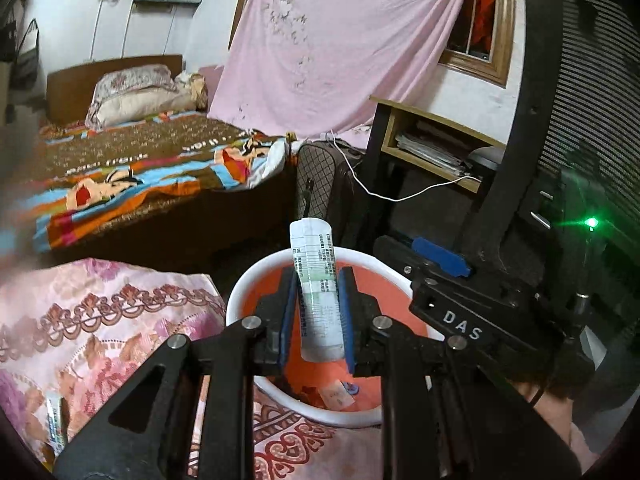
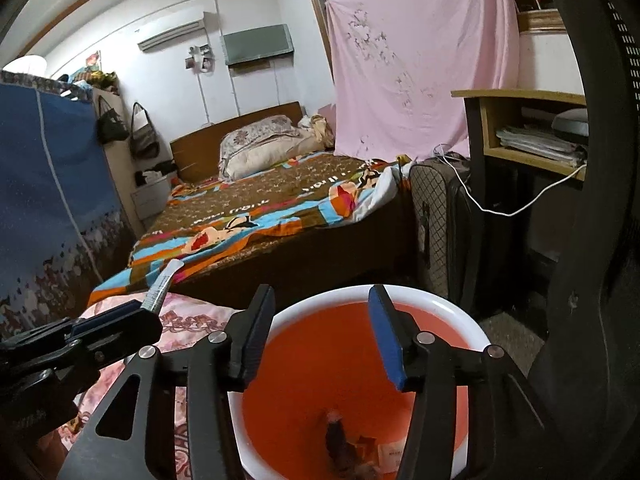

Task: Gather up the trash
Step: 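Open both tools over the orange bucket to drop the packet and tube, then bring both tools back over the yellow cap and dried fruit slice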

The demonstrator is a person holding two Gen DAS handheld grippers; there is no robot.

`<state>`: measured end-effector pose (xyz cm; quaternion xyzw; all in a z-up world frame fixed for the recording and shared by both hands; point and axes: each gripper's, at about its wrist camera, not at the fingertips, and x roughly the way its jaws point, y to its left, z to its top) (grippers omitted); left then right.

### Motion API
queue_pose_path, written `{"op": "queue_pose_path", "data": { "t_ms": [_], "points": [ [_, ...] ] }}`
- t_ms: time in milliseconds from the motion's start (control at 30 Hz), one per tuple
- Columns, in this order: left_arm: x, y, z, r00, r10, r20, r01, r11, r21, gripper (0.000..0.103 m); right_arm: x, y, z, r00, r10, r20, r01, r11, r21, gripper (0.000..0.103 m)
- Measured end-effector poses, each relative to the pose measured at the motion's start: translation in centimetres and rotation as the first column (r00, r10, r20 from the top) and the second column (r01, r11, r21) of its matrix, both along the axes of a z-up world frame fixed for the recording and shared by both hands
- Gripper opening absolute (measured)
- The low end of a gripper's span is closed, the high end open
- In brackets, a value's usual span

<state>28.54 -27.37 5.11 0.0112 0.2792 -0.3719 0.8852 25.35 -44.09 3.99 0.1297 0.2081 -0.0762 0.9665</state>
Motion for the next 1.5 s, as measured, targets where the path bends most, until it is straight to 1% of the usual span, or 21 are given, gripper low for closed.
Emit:
{"op": "queue_pose_path", "data": {
  "t_ms": [33,133,167,233,333,400,533,567,633,700,733,800,867,933,1000,1067,1100,1167,1333,1500],
  "points": [
    [0.2,0.0,-0.1,1.000,0.004,-0.012,-0.004,1.000,-0.003,0.005,-0.1,-0.1,-0.1,1.000,0.000,-0.001,0.000,1.000,0.007,0.050],
    [0.7,0.2,-0.3,0.998,0.011,-0.055,-0.012,0.999,-0.030,0.006,0.0,-0.4,-0.2,1.000,-0.006,0.001,0.006,1.000,0.021,0.060],
    [0.9,0.2,-0.4,0.997,0.010,-0.072,-0.013,0.999,-0.041,0.006,0.0,-0.4,-0.1,1.000,-0.008,0.002,0.008,1.000,0.024,0.065],
    [1.2,0.2,-0.5,0.995,0.015,-0.094,-0.019,0.999,-0.048,0.008,-0.1,-0.5,0.0,1.000,-0.012,0.009,0.012,1.000,0.026,0.068],
    [1.3,0.3,-0.5,0.994,0.023,-0.104,-0.029,0.998,-0.057,0.017,-0.3,-0.5,0.2,1.000,-0.027,0.013,0.027,1.000,0.015,0.074],
    [1.1,0.5,-0.5,0.995,0.033,-0.096,-0.040,0.997,-0.063,0.025,-0.2,-0.6,0.2,0.999,-0.041,0.010,0.040,0.999,0.010,0.078],
    [0.8,1.0,-0.2,0.995,0.066,-0.074,-0.071,0.996,-0.061,0.030,-0.3,-0.8,0.4,0.998,-0.058,0.015,0.058,0.998,0.013,0.081],
    [0.8,1.2,-0.1,0.995,0.079,-0.063,-0.082,0.995,-0.057,0.033,-0.4,-0.8,0.4,0.998,-0.061,0.019,0.061,0.998,0.012,0.083],
    [0.4,1.6,0.3,0.994,0.108,-0.034,-0.109,0.993,-0.046,0.040,-0.4,-0.8,0.5,0.998,-0.064,0.025,0.064,0.998,0.009,0.087],
    [0.1,2.1,0.5,0.991,0.133,-0.008,-0.133,0.990,-0.042,0.051,-0.5,-0.6,0.7,0.997,-0.066,0.035,0.066,0.998,0.003,0.094],
    [-0.1,2.4,0.7,0.989,0.150,0.009,-0.150,0.988,-0.041,0.053,-0.5,-0.5,0.8,0.997,-0.066,0.040,0.066,0.998,0.002,0.096],
    [-0.7,3.1,1.1,0.982,0.184,0.045,-0.182,0.982,-0.039,0.064,-0.7,-0.2,1.1,0.996,-0.058,0.060,0.059,0.998,-0.001,0.103],
    [-1.1,3.8,1.5,0.974,0.215,0.075,-0.213,0.976,-0.043,0.069,-0.9,0.3,1.4,0.996,-0.049,0.080,0.049,0.999,-0.007,0.103],
    [-1.6,5.0,1.8,0.963,0.251,0.103,-0.247,0.968,-0.051,0.073,-1.0,0.9,1.6,0.995,-0.034,0.099,0.036,0.999,-0.019,0.103],
    [-2.0,6.0,1.9,0.951,0.284,0.122,-0.279,0.959,-0.059,0.084,-1.2,1.7,1.9,0.993,-0.009,0.120,0.014,0.999,-0.038,0.103],
    [-2.5,7.3,2.2,0.933,0.329,0.148,-0.321,0.944,-0.076,0.091,-1.3,2.4,2.2,0.990,0.012,0.141,-0.004,0.998,-0.055,0.103],
    [-3.0,8.1,2.3,0.919,0.356,0.171,-0.346,0.934,-0.090,0.091,-1.4,2.9,2.4,0.987,0.026,0.156,-0.017,0.998,-0.064,0.103],
    [-3.5,9.1,2.5,0.900,0.391,0.194,-0.377,0.920,-0.104,0.091,-1.6,3.8,2.7,0.982,0.051,0.180,-0.037,0.996,-0.083,0.103],
    [-4.7,11.9,2.6,0.856,0.470,0.216,-0.453,0.883,-0.125,0.091,-2.2,6.3,3.5,0.966,0.114,0.231,-0.087,0.988,-0.125,0.103],
    [-6.2,15.1,2.6,0.794,0.554,0.250,-0.532,0.832,-0.156,0.092,-2.9,8.4,4.1,0.948,0.163,0.275,-0.123,0.980,-0.154,0.103]
  ]
}}
